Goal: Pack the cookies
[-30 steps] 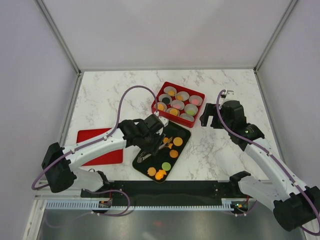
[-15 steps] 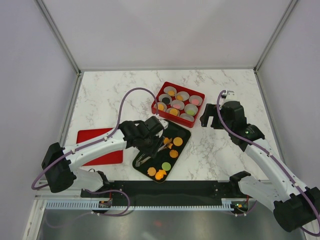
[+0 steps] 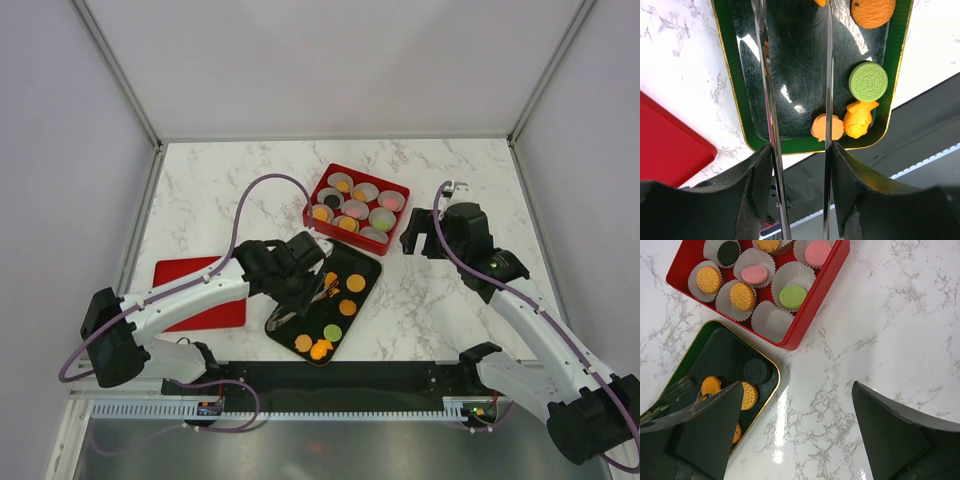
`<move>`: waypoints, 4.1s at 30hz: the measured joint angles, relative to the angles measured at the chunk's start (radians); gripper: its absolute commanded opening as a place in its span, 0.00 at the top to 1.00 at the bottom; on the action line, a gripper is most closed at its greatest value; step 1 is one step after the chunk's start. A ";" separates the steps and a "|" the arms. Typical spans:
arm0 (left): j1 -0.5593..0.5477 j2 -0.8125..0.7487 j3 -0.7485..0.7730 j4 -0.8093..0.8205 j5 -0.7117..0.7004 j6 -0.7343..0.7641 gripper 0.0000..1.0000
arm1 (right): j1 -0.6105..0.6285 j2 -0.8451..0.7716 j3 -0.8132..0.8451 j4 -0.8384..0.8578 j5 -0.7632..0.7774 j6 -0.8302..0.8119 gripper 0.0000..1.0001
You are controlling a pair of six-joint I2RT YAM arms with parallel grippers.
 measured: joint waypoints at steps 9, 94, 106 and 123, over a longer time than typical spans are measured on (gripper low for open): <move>0.000 0.001 0.066 0.005 0.004 0.000 0.43 | 0.000 0.000 0.000 0.000 0.000 0.000 0.02; 0.064 0.389 0.657 0.003 -0.098 0.047 0.69 | 0.000 -0.006 -0.002 0.000 0.012 0.000 0.02; 0.074 0.500 0.676 0.034 -0.063 0.053 0.69 | -0.001 -0.006 -0.002 0.000 0.011 0.000 0.02; 0.074 0.512 0.634 0.073 -0.035 0.054 0.67 | -0.001 -0.006 -0.002 0.000 0.011 0.000 0.02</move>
